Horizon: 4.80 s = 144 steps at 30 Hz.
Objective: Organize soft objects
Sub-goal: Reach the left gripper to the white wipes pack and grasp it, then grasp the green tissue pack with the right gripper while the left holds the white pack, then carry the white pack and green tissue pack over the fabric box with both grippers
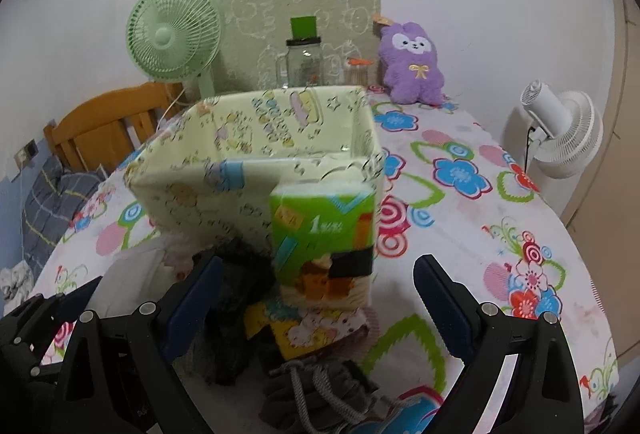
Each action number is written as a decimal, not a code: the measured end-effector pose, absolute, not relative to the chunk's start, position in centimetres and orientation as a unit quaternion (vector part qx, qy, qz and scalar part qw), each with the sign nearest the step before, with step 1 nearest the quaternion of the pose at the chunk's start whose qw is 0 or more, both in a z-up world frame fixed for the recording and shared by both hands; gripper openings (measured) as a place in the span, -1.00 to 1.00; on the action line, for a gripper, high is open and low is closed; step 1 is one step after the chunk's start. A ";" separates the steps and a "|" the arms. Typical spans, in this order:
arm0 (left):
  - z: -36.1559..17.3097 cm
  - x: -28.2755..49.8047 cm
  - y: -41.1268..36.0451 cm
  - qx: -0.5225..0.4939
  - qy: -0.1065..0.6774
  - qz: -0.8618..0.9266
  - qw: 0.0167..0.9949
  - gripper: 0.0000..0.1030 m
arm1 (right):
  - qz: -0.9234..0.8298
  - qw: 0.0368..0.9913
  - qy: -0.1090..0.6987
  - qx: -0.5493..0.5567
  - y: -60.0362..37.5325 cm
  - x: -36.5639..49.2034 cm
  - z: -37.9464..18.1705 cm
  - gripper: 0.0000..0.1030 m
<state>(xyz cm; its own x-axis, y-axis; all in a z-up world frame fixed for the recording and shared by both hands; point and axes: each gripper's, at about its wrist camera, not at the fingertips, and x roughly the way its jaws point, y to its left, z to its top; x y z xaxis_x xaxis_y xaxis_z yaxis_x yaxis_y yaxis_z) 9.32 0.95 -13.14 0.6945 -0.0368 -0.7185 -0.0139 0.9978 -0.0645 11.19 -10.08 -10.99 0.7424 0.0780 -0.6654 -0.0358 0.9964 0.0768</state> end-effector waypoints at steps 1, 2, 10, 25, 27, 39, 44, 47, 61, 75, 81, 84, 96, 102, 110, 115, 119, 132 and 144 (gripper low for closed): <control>-12.9 9.5 0.8 -0.031 0.389 -0.010 0.921 0.42 | 0.030 0.933 0.358 0.033 -10.3 11.4 -10.9 0.89; -12.8 9.6 0.6 -0.030 0.389 -0.011 0.921 0.42 | 0.029 0.933 0.357 0.036 -10.4 11.4 -10.8 0.87; -13.2 10.7 0.1 -0.029 0.398 -0.019 0.917 0.42 | 0.027 0.927 0.372 0.048 -10.9 12.7 -11.3 0.73; -13.2 10.7 -0.2 -0.031 0.396 -0.021 0.917 0.41 | 0.023 0.920 0.386 0.062 -10.9 12.9 -11.9 0.05; -13.0 10.4 -0.2 -0.031 0.393 -0.022 0.919 0.41 | 0.023 0.922 0.383 0.062 -11.0 12.6 -11.5 0.05; -11.2 8.9 -0.6 -0.030 0.371 -0.025 0.928 0.40 | 0.026 0.933 0.355 0.058 -10.7 10.4 -9.0 0.04; -10.2 8.2 -0.7 -0.029 0.360 -0.027 0.932 0.40 | 0.027 0.937 0.342 0.061 -10.8 9.5 -7.8 0.04; -9.5 7.8 -0.9 -0.027 0.353 -0.027 0.935 0.40 | 0.026 0.940 0.333 0.060 -10.9 8.9 -7.0 0.04; -6.1 6.5 -1.1 -0.019 0.314 -0.030 0.949 0.40 | 0.034 0.953 0.297 0.048 -10.7 6.8 -2.9 0.05; -4.3 7.4 -1.3 -0.015 0.300 -0.029 0.953 0.40 | 0.039 0.956 0.286 0.046 -10.6 7.4 -1.1 0.05; -4.2 8.2 -1.3 -0.016 0.300 -0.030 0.953 0.40 | 0.039 0.956 0.286 0.045 -10.5 8.3 -1.0 0.05; -4.1 8.9 -1.3 -0.015 0.300 -0.031 0.953 0.40 | 0.039 0.956 0.286 0.046 -10.5 8.7 -0.9 0.05; -4.1 12.5 -1.3 -0.012 0.302 -0.030 0.953 0.40 | 0.043 0.956 0.286 0.050 -10.3 12.1 -1.0 0.05; -4.5 13.8 -1.4 -0.014 0.305 -0.029 0.952 0.40 | 0.039 0.954 0.291 0.056 -10.6 13.8 -1.4 0.05; -5.0 15.5 -2.0 0.004 0.304 -0.031 0.952 0.40 | 0.035 0.950 0.304 0.065 -10.9 15.8 -2.5 0.05; -5.4 16.9 -1.9 0.004 0.310 -0.031 0.950 0.40 | 0.033 0.950 0.305 0.060 -10.9 16.9 -3.0 0.05; -5.8 17.8 -1.9 0.003 0.316 -0.031 0.948 0.40 | 0.032 0.949 0.309 0.059 -10.8 18.1 -3.5 0.05; -7.1 21.2 -1.7 -0.008 0.333 -0.037 0.942 0.41 | 0.036 0.945 0.319 0.056 -10.9 21.7 -4.9 0.05; -8.6 23.8 -1.5 -0.006 0.356 -0.043 0.933 0.70 | 0.048 0.938 0.338 0.062 -10.5 24.3 -6.6 0.05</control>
